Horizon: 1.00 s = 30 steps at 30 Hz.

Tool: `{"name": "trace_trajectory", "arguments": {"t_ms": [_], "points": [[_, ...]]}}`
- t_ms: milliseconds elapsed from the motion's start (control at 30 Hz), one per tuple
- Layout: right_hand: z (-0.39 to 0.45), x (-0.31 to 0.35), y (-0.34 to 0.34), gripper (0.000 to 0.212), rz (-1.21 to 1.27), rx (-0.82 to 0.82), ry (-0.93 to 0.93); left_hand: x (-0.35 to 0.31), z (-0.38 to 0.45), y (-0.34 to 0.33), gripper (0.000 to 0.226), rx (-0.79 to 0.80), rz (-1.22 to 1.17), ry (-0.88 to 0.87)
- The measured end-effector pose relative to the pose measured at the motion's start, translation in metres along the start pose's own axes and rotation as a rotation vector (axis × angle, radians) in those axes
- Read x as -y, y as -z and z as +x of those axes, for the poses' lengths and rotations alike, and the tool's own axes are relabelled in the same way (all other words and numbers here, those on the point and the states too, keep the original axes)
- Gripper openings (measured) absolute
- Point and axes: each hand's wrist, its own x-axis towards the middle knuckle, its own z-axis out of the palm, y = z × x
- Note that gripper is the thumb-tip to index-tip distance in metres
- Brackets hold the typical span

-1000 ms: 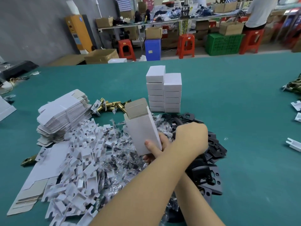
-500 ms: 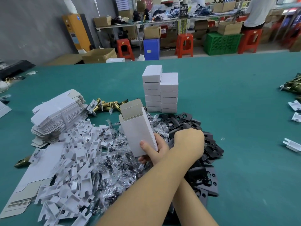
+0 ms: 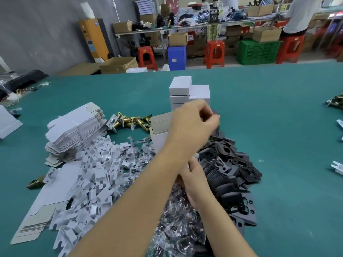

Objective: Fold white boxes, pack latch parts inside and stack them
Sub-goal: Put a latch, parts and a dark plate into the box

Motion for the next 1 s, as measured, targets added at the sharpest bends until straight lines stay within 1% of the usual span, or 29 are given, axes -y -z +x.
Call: {"name": "trace_trajectory", "arguments": {"t_ms": [33, 67, 133, 167, 200, 267, 333, 400, 500, 567, 700, 800, 833, 900, 1000], "points": [[-0.001, 0.002, -0.001, 0.021, -0.004, -0.006, 0.002, -0.002, 0.001, 0.016, 0.012, -0.017, 0.019, -0.037], [-0.002, 0.002, -0.001, 0.027, -0.001, -0.002, 0.007, -0.001, 0.003, 0.031, 0.016, -0.032, 0.036, -0.058], [-0.003, 0.006, -0.002, 0.038, 0.034, 0.002, -0.005, 0.007, 0.007, 0.059, 0.04, -0.06, 0.109, -0.055], [-0.005, 0.007, -0.002, 0.04, 0.042, 0.002, -0.006, 0.013, 0.009, 0.071, 0.046, -0.08, 0.14, -0.026], [-0.005, 0.007, -0.002, 0.041, 0.045, 0.008, -0.008, 0.019, 0.011, 0.082, 0.047, -0.106, 0.15, 0.016], [-0.006, 0.008, -0.003, 0.042, 0.047, 0.01, -0.007, 0.032, 0.011, 0.097, 0.042, -0.129, 0.102, 0.136], [-0.006, 0.008, -0.004, 0.04, 0.044, 0.007, -0.006, 0.044, 0.008, 0.107, 0.033, -0.081, -0.006, 0.247], [-0.008, 0.009, -0.005, 0.037, 0.059, 0.012, 0.0, 0.052, 0.003, 0.112, 0.022, -0.032, -0.112, 0.306], [-0.008, 0.009, -0.004, 0.035, 0.077, 0.027, 0.001, 0.058, -0.002, 0.116, 0.013, 0.026, -0.217, 0.342], [-0.007, 0.008, -0.004, 0.037, 0.084, 0.031, 0.0, 0.061, -0.003, 0.117, 0.015, 0.037, -0.166, 0.334], [-0.007, 0.007, -0.004, 0.038, 0.09, 0.028, 0.001, 0.063, -0.001, 0.119, 0.032, 0.046, 0.185, 0.225], [-0.007, 0.007, -0.003, 0.034, 0.093, 0.037, 0.004, 0.063, 0.001, 0.121, 0.046, 0.12, 0.324, 0.149], [-0.007, 0.007, -0.003, 0.033, 0.094, 0.041, 0.005, 0.063, 0.001, 0.122, 0.047, 0.147, 0.355, 0.123], [-0.007, 0.007, -0.003, 0.035, 0.094, 0.05, 0.006, 0.064, 0.001, 0.122, 0.041, 0.169, 0.355, 0.099], [-0.007, 0.007, -0.004, 0.036, 0.093, 0.056, 0.004, 0.067, 0.0, 0.121, 0.027, 0.134, 0.303, 0.069]]}}
